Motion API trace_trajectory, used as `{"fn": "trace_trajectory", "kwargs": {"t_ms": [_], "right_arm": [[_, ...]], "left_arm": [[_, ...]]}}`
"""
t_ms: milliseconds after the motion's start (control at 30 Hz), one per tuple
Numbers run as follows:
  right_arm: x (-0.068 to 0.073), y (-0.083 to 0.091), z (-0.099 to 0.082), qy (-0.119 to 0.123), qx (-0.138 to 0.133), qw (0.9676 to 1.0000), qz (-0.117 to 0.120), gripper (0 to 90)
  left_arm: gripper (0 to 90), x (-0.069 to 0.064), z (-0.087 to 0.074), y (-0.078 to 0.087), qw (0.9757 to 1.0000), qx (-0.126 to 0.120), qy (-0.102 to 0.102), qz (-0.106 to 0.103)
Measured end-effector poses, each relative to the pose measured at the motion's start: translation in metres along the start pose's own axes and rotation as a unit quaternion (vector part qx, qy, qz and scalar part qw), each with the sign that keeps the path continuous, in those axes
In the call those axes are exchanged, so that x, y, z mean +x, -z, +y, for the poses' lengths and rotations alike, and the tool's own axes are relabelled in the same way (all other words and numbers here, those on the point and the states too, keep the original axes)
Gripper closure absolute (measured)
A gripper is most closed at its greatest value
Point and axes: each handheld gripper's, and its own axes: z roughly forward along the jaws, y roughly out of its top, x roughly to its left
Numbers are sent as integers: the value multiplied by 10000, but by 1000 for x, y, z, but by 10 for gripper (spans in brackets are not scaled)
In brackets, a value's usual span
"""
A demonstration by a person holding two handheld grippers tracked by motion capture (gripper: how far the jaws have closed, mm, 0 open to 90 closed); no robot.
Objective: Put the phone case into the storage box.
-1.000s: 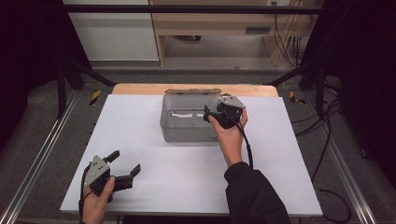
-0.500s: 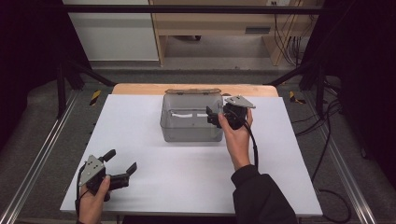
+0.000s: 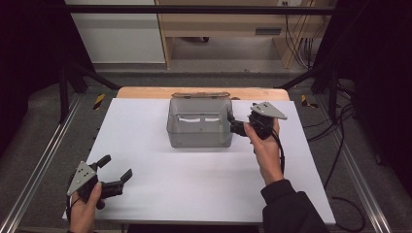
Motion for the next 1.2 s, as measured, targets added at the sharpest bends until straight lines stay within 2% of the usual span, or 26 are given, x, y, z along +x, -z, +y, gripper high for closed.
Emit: {"fn": "trace_trajectory", "kwargs": {"t_ms": [167, 333, 500, 633, 867, 1200], "right_arm": [[-12, 18, -1, 46, -150, 9999, -49, 47], [-22, 37, -2, 102, -269, 9996, -80, 46], [-31, 54, -7, 112, -321, 9994, -93, 47], [-39, 66, -11, 120, -334, 9993, -117, 48], [-49, 85, -21, 104, -271, 9995, -155, 42], [-57, 105, -40, 195, -111, 9997, -75, 40]], "left_arm": [[23, 5, -1, 5, 9998, -124, 165, 62], [22, 6, 0, 6, 9996, -200, 149, 96], [22, 8, -1, 7, 9993, -231, 256, 158], [22, 8, -1, 7, 9993, -217, 257, 189], [21, 6, -1, 5, 9995, -193, 236, 102], [20, 4, -1, 5, 9994, -286, 200, 81]]}}
